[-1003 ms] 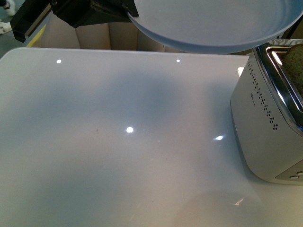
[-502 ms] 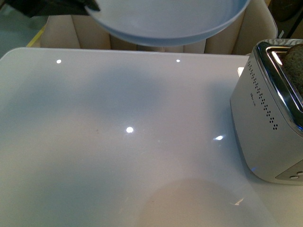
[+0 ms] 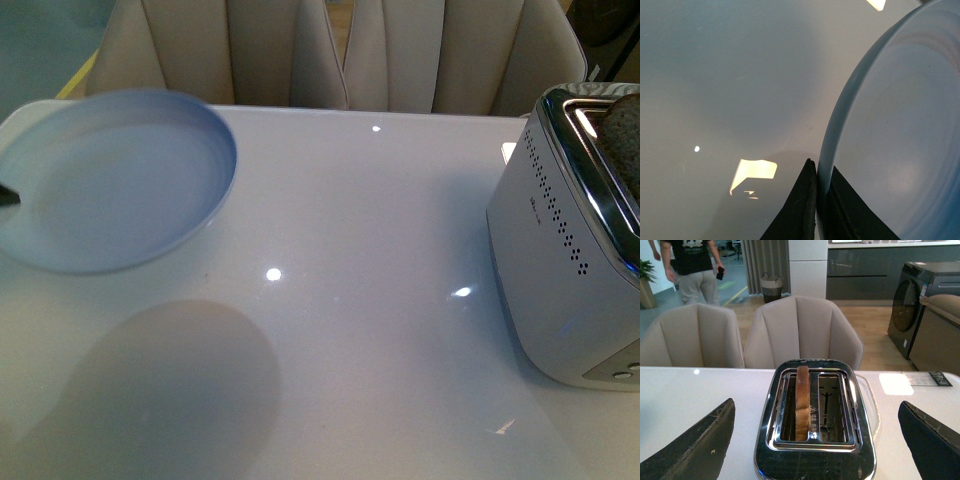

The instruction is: Left arm holds plate, right arm toasts bread

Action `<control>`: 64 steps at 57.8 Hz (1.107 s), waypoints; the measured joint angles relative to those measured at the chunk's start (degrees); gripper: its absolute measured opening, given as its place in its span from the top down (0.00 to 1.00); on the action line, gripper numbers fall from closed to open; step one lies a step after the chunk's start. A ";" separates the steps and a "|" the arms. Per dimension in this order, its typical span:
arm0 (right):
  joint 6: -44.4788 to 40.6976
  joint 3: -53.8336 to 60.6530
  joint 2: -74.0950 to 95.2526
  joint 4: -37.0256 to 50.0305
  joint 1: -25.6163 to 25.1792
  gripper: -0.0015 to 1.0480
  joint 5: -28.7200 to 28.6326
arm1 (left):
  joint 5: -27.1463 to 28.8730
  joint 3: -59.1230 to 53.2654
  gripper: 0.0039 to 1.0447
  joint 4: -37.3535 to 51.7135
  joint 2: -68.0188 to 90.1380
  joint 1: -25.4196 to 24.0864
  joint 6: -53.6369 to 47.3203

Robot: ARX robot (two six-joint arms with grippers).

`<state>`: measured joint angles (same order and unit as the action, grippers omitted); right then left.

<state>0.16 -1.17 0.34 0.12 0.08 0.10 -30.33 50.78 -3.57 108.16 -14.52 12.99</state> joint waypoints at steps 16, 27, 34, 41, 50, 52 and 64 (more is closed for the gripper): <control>0.00 0.00 0.00 0.00 0.00 0.08 0.00 | -3.06 -1.66 0.97 5.99 13.09 -5.84 -7.32; 0.00 0.00 0.00 -0.02 0.00 0.08 0.00 | -3.85 -1.25 0.97 7.39 17.33 -6.97 -10.97; 0.00 0.00 0.00 -0.02 0.00 0.08 0.00 | -3.96 0.31 0.97 7.58 19.87 -8.15 -12.94; 0.00 0.00 0.00 -0.02 0.00 0.08 0.02 | -3.02 1.99 0.97 6.40 21.75 -9.75 -15.26; 0.00 0.00 0.00 -0.02 0.00 0.08 0.02 | -2.45 4.17 0.97 5.29 23.58 -11.56 -17.38; 0.00 0.00 0.00 -0.02 0.00 0.08 0.00 | -2.34 4.72 0.97 5.05 24.02 -11.96 -17.77; 0.00 0.00 0.00 -0.02 0.00 0.08 0.00 | -1.27 7.91 0.97 3.80 26.60 -13.38 -21.57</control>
<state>0.16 -1.17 0.34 0.10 0.08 0.10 -31.59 58.70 0.23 134.76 -27.90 -8.58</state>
